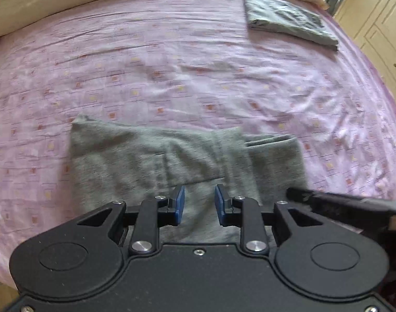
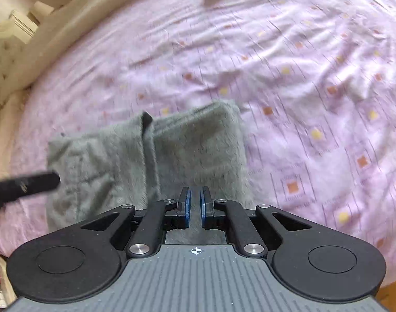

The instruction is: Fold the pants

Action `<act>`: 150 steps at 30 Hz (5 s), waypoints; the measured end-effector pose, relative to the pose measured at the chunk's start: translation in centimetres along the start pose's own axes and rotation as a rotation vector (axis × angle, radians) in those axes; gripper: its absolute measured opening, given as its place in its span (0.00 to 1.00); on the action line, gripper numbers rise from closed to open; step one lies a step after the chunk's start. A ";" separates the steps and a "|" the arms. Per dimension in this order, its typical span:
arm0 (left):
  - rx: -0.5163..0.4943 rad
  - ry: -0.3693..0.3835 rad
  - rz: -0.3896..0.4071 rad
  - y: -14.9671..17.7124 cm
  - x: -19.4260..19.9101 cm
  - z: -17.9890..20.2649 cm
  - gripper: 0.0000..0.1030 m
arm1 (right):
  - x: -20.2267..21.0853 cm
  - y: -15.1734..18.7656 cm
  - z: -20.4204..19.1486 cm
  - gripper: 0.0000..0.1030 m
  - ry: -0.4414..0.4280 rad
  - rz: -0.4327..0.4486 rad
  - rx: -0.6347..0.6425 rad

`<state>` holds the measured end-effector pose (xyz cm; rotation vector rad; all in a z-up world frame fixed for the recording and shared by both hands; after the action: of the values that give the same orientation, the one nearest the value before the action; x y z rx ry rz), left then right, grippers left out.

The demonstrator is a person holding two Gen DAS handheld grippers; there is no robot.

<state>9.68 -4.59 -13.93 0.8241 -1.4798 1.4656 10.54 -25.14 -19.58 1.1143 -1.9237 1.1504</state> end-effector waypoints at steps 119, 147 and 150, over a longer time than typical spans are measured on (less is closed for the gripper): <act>0.051 -0.185 -0.159 5.0 -8.1 -3.7 0.75 | -1.1 1.8 -3.3 0.37 0.133 -0.063 0.336; 0.084 -0.020 -0.119 0.9 -11.1 -12.5 1.00 | -0.9 -0.6 3.2 0.60 0.004 0.005 -0.027; 0.066 -0.014 -0.124 0.8 -11.3 -12.2 1.00 | -3.1 -0.2 3.8 0.72 -0.041 -0.053 -0.108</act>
<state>15.06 6.23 -25.42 0.9509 -1.3715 1.4251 11.74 -27.57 -23.69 1.1312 -1.9514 0.9904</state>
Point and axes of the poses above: each gripper's, at about its wrist camera, not at the fingertips, and x roughly against the way its jaws point, z to its right, y to its underside, the point moved 1 cm from there along -x, roughly the way its jaws point, and after that the axes turned 4 degrees about z, right-handed, at the moved point
